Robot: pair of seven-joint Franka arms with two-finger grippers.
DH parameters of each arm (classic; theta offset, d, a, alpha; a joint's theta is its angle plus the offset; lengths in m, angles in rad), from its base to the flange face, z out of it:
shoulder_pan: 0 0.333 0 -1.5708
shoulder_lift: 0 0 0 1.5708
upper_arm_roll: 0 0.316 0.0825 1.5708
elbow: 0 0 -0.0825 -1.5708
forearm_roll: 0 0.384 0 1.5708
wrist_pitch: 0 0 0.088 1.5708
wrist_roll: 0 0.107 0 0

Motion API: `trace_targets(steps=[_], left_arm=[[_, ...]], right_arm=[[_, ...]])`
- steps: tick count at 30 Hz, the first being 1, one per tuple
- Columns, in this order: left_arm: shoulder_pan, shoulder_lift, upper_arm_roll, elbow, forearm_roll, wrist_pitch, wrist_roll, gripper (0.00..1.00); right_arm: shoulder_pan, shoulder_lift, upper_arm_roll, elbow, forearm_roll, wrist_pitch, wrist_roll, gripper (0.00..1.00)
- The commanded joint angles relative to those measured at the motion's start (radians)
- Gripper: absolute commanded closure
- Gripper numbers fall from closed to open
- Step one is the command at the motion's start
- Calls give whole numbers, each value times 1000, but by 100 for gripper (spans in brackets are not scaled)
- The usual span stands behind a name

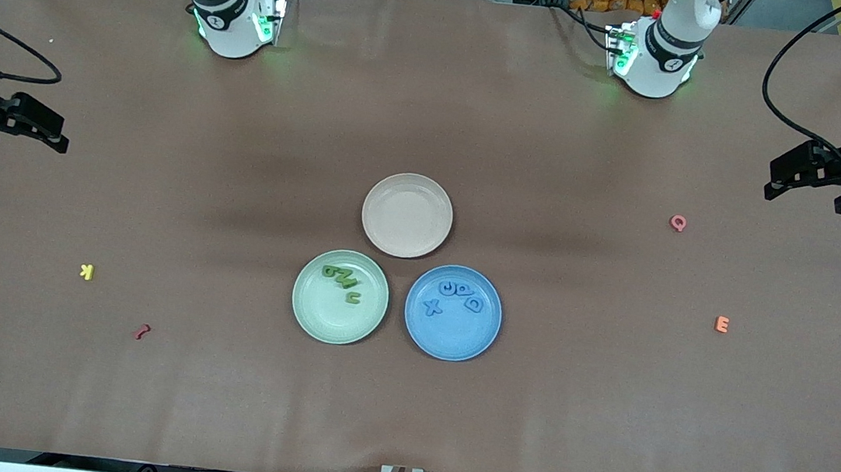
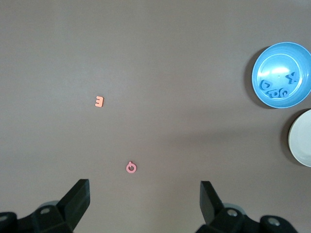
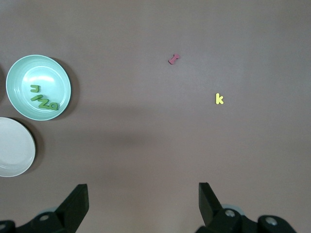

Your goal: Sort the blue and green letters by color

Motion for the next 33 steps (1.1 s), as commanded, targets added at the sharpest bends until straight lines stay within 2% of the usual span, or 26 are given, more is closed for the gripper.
trace_targets(steps=[1, 4, 33], left_arm=[[0, 1, -10, 12, 19, -15, -16, 0], [0, 1, -10, 12, 19, -15, -16, 0], [6, -5, -10, 15, 17, -15, -11, 0]], right_arm=[[19, -77, -11, -109, 17, 70, -9, 0], [20, -95, -11, -135, 17, 96, -9, 0], [31, -88, -13, -131, 12, 62, 8, 0]])
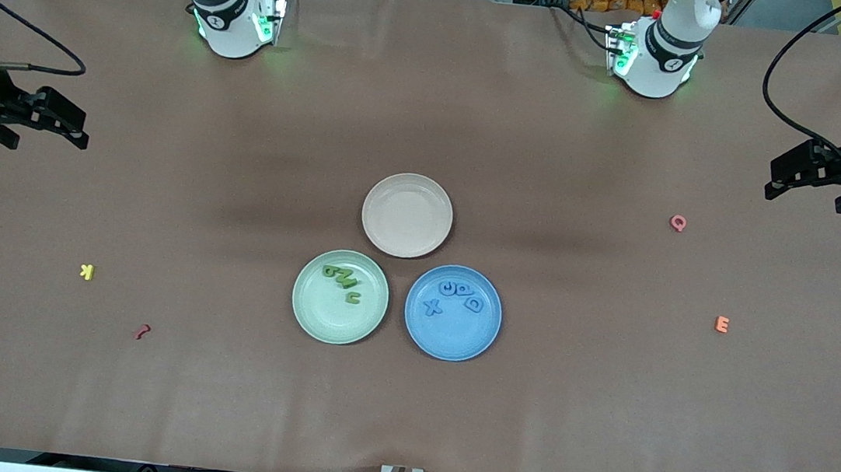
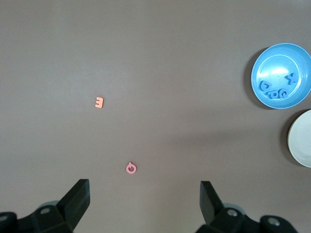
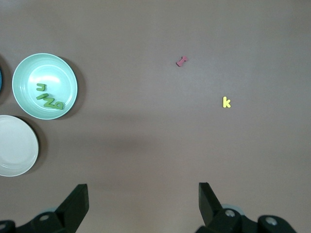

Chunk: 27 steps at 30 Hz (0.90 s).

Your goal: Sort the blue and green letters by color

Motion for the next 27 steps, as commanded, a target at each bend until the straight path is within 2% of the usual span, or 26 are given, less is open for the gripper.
trace_targets(steps=[1, 16, 27], left_arm=[[5, -5, -8, 11, 17, -15, -11, 0], [8, -4, -8, 10, 18, -15, -8, 0], [10, -2, -8, 8, 18, -15, -2, 0]], right_arm=[[-6, -24, -5, -29, 6, 0, 5, 0], [-38, -19, -4, -29, 2, 5, -3, 0], [-38, -24, -4, -26, 5, -41, -9, 0]])
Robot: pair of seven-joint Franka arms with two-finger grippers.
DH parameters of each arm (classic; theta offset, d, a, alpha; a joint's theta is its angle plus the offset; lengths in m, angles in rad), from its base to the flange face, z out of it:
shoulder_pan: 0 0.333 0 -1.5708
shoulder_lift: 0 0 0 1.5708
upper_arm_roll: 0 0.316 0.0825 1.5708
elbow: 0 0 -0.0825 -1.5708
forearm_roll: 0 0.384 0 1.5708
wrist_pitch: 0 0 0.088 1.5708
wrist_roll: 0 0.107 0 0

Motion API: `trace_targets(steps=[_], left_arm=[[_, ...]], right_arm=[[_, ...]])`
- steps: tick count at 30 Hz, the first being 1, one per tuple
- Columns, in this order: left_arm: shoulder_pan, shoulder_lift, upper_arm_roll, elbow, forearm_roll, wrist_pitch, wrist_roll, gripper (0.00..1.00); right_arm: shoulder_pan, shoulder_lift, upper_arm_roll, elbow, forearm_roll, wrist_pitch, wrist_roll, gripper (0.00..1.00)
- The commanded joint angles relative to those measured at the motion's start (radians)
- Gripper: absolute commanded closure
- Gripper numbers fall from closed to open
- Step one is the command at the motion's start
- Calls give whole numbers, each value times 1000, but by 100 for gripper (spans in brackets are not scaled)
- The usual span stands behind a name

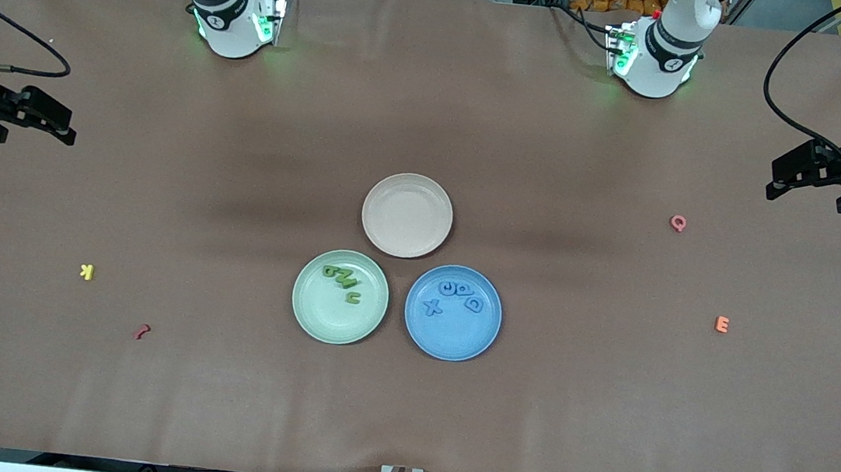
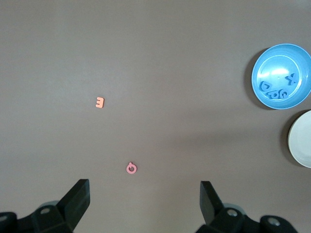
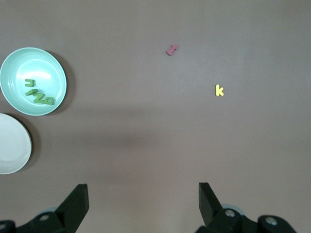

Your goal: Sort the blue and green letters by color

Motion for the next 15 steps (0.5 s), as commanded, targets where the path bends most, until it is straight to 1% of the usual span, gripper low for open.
trace_targets(steps=[1, 15], left_arm=[[9, -2, -8, 7, 18, -15, -2, 0], [6, 1, -8, 9, 15, -15, -8, 0]], right_arm=[[-8, -24, 7, -17, 6, -9, -8, 0], [7, -24, 13, -20, 9, -23, -10, 0]])
